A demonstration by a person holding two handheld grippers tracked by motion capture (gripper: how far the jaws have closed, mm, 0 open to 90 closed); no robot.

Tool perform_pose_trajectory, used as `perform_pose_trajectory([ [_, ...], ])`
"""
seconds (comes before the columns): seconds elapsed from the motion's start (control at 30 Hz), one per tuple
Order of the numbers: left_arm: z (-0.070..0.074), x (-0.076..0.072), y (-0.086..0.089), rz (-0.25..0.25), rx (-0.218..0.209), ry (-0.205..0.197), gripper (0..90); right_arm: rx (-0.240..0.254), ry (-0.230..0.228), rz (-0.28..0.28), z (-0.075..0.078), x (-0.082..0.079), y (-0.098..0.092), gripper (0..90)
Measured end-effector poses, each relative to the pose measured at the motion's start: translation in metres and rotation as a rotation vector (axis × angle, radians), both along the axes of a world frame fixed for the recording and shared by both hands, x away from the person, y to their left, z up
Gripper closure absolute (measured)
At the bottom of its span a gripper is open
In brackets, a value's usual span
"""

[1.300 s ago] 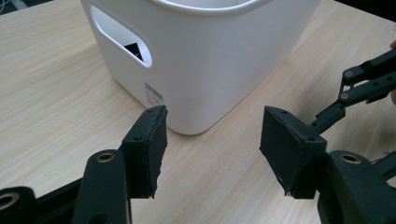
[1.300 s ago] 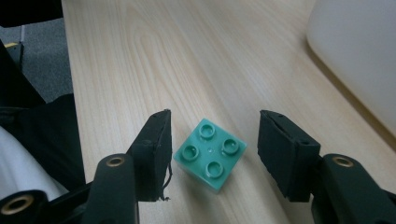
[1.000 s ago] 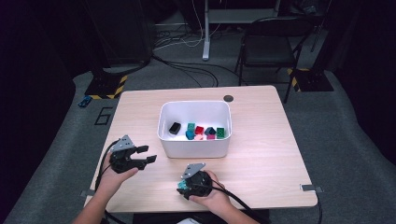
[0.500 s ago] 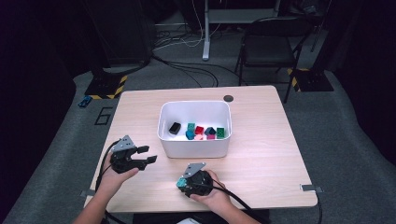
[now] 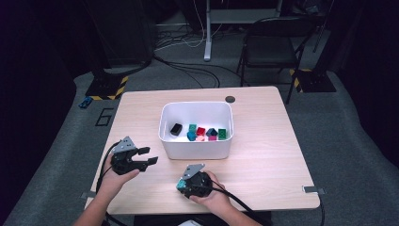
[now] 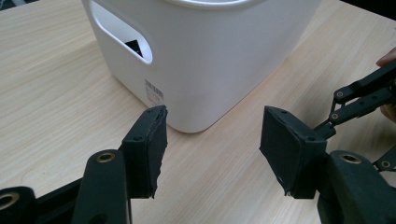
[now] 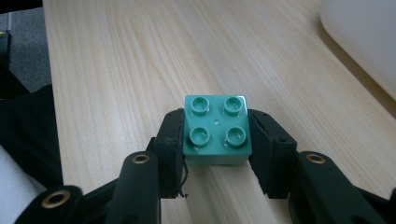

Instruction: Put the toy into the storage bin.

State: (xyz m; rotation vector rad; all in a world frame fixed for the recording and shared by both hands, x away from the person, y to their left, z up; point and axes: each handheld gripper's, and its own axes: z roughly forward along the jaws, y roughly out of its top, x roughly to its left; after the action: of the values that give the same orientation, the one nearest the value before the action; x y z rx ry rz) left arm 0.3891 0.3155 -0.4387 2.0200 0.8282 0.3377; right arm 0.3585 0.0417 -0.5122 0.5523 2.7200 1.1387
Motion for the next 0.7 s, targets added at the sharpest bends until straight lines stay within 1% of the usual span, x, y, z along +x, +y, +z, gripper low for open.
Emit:
perform_pose_trajectory([
  [0.07,0.0,0.0,0.0,0.004,-0.001,-0.005,41.0,0.007,-0.004,0.006,0.004,0.001,-0.002,58.3],
  [0.1,0.0,0.0,0.0,0.005,-0.003,-0.007,41.0,0.008,0.001,0.001,0.006,0.001,-0.003,58.4],
  [0.23,0.0,0.0,0.001,0.007,-0.002,-0.005,41.0,0.004,-0.007,0.002,0.014,0.004,-0.007,58.3],
  [0.37,0.0,0.0,0.001,0.006,-0.001,-0.006,41.0,0.013,-0.004,-0.005,0.024,0.004,-0.01,58.4],
  [0.4,0.0,0.0,0.0,0.005,-0.002,-0.006,41.0,0.013,-0.009,0.002,0.026,0.005,-0.011,58.4],
  [0.43,0.0,0.0,0.0,0.006,-0.001,-0.006,41.0,0.005,-0.004,0.001,0.028,0.005,-0.011,58.4],
  [0.5,0.0,0.0,0.0,0.008,0.0,-0.007,41.0,0.002,-0.016,0.006,0.032,0.005,-0.012,58.4],
  [0.57,0.0,0.0,0.001,0.007,0.0,-0.005,41.0,-0.003,-0.005,0.003,0.036,0.005,-0.013,58.4],
  [0.6,0.0,0.0,0.001,0.007,0.0,-0.004,41.0,-0.005,-0.011,0.008,0.038,0.006,-0.014,58.4],
  [0.7,0.0,0.001,0.001,0.009,0.0,-0.003,41.0,0.002,-0.002,0.006,0.044,0.008,-0.017,58.4],
])
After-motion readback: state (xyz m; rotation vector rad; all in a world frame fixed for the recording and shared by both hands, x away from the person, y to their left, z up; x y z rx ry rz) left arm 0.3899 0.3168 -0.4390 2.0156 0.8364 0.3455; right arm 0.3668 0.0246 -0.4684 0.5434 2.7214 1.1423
